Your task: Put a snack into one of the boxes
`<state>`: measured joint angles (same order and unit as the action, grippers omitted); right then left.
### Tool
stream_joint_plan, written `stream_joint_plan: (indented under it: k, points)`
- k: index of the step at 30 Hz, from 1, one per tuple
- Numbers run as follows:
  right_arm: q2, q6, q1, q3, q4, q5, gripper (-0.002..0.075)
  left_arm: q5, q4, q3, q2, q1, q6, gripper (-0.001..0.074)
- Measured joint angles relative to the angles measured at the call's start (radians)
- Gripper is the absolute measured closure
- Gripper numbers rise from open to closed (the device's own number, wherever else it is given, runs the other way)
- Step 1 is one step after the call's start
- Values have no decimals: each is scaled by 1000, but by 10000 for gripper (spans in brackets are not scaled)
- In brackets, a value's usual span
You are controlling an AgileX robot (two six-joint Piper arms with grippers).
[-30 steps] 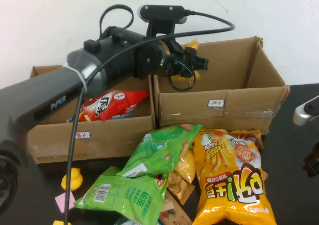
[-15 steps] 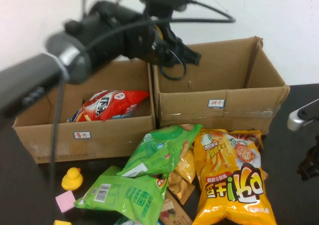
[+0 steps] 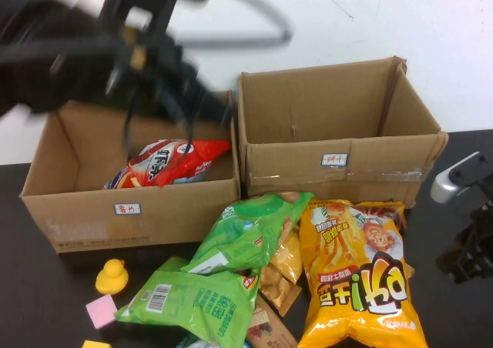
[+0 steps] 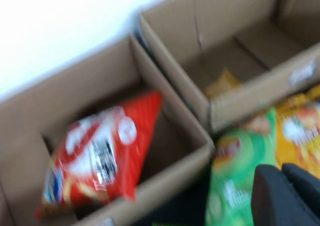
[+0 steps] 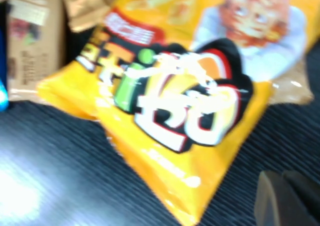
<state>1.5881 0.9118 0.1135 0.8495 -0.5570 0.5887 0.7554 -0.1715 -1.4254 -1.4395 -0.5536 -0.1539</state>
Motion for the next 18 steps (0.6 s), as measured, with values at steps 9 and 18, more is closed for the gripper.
stream_joint_plan:
  k: [9,18]
  points:
    - [10,70,11,0,-217,-44,544,-93,57,461,349,-2,-1,736]
    - [162,239,11,0,-559,-130,54,-112,57,641,513,-2,-1,736]
